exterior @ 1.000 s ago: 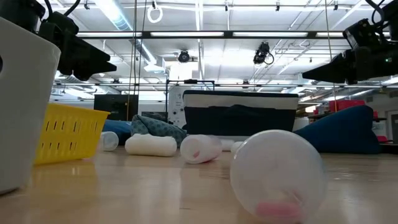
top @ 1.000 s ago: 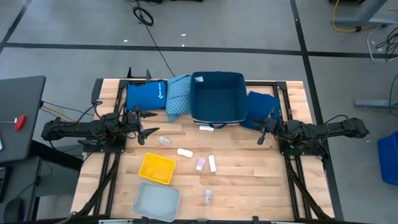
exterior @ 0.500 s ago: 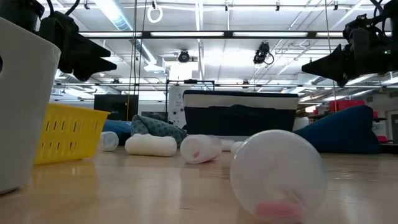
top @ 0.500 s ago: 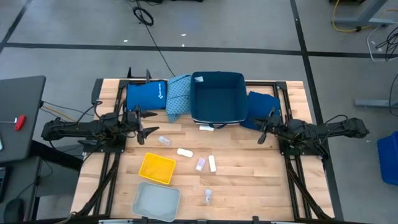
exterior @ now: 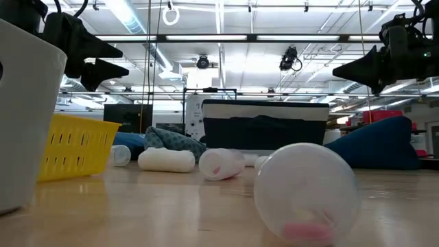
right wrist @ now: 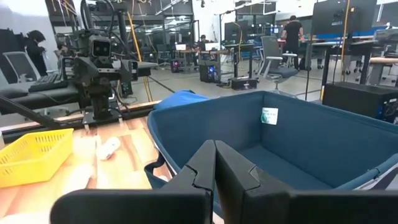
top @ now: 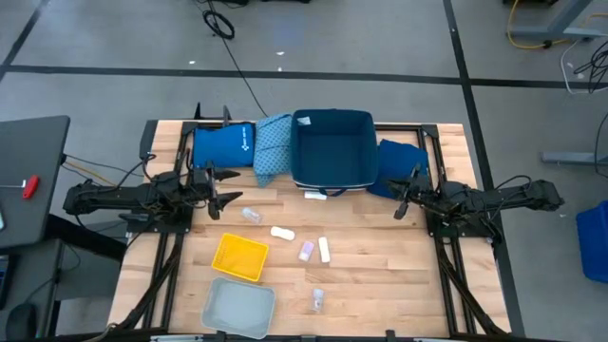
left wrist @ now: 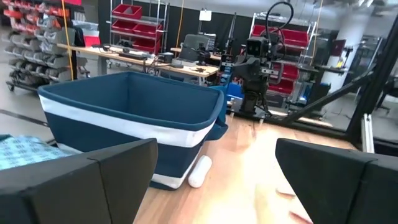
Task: Pick & place medical supplies in basket/bin
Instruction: Put the bottom white rolled gauze into the yellow bin
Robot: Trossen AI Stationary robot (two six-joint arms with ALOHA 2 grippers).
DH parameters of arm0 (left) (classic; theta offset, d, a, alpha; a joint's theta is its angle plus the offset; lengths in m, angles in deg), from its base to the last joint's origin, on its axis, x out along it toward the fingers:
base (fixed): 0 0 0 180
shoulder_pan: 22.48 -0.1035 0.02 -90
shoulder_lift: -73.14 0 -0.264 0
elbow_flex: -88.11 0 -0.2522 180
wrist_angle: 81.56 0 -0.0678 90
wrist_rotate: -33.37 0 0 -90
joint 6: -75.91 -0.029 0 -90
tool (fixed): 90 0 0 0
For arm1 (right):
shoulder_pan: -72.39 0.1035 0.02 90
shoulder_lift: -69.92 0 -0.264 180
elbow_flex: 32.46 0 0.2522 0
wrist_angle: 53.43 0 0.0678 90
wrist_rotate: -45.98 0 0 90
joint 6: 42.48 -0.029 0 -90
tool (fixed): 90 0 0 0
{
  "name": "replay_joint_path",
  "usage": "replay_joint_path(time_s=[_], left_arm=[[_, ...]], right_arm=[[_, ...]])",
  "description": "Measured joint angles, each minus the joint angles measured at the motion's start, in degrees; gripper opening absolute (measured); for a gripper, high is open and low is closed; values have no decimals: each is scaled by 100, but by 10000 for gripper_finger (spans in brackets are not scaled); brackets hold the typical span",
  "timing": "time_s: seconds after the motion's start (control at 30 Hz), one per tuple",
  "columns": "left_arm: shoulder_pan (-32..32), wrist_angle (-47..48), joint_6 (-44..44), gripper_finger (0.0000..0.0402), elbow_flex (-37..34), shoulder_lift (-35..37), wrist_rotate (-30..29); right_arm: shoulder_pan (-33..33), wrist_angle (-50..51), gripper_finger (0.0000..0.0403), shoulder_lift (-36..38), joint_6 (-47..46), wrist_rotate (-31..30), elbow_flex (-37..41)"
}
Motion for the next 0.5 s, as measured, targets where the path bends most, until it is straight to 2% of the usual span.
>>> replay_joint_path(time_s=[0.17,0.27,0.33,0.5], left_arm=[[-1,17,125,330,-2,-7,256],[1,29,-229,330,-1,-60,716],[4,-41,-385,330,-1,-87,807],[2,-40,-299,330,-2,-129,806]], right_arm=[[-2,39,16,0,-120,0,1],[0,69,16,0,-229,2,0],[-2,159,16,0,-260,40,0],[0,180,16,-2,-261,752,0]])
